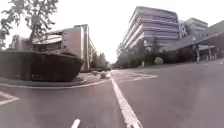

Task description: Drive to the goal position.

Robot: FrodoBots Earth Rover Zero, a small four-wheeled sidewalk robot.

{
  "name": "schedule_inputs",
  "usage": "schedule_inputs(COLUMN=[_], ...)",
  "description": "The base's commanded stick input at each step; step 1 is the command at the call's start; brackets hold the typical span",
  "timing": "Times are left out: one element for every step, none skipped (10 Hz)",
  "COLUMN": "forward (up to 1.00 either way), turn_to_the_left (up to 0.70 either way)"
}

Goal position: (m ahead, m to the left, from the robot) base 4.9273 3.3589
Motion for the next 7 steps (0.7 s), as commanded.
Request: schedule_inputs(forward=[0.70,0.70,0.70,0.70,0.70,0.70,0.70], turn_to_the_left=[0.00,0.02,0.03,0.03,0.03,0.03,0.03])
